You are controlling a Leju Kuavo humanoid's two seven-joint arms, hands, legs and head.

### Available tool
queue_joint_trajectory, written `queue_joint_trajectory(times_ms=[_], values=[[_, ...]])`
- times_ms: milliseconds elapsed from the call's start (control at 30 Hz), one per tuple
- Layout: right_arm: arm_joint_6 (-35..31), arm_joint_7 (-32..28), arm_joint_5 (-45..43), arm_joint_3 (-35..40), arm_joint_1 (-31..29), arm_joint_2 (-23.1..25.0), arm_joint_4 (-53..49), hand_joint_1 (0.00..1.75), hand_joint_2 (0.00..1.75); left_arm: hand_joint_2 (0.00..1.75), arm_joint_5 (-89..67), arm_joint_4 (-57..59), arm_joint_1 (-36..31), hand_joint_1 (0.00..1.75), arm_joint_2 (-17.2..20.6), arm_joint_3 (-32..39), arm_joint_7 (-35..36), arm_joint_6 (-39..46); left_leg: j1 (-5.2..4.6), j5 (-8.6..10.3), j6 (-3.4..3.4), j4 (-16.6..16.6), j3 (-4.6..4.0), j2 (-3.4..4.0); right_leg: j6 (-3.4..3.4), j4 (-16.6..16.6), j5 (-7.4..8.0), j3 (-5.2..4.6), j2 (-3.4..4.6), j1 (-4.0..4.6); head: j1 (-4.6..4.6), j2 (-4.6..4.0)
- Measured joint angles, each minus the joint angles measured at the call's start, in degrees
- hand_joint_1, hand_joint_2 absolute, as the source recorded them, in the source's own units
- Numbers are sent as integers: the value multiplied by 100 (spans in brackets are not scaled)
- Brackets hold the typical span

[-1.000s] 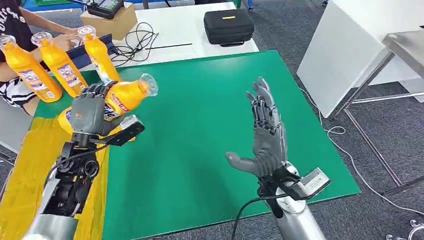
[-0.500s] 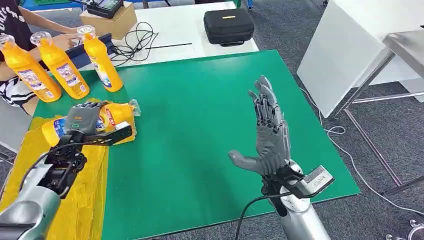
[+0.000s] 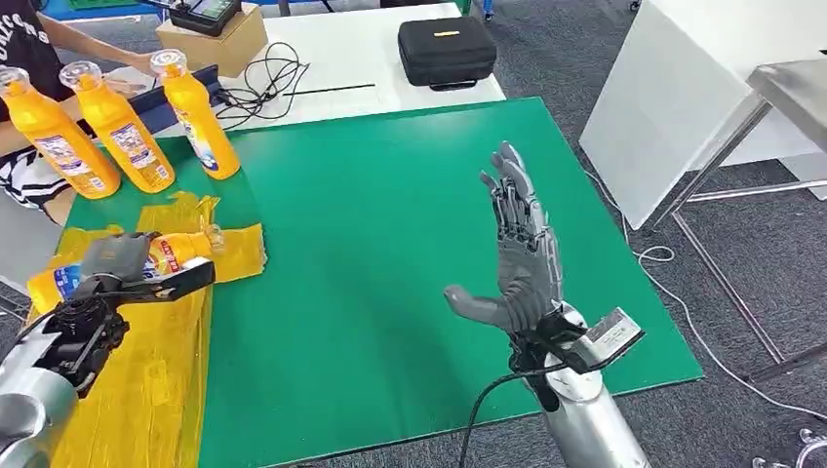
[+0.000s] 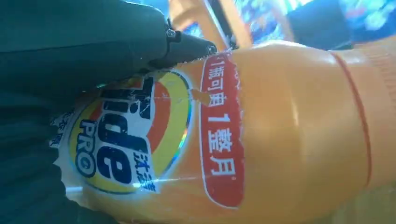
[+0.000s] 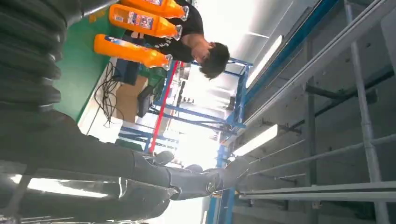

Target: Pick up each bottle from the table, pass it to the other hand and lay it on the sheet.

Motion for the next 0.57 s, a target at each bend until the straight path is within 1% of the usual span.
queue_joint_trajectory(times_ms=[233,433,567], values=[[0,-37,9,42,-27,-4,116,0,175,175,409,114,59,0,44,321,-424,-65,0,0,-1,0,-1,-4,-1,0,-1,0,-1,0,2,0],[13,44,4,81,-245,13,262,0,175,175,457,116,44,0,-59,459,-608,-81,0,2,-2,1,1,-4,0,-1,0,1,-2,0,2,0],[0,74,7,105,-288,13,332,0,175,175,462,116,26,0,-155,468,-756,11,0,2,-2,1,1,-4,0,0,0,1,-1,0,0,0]])
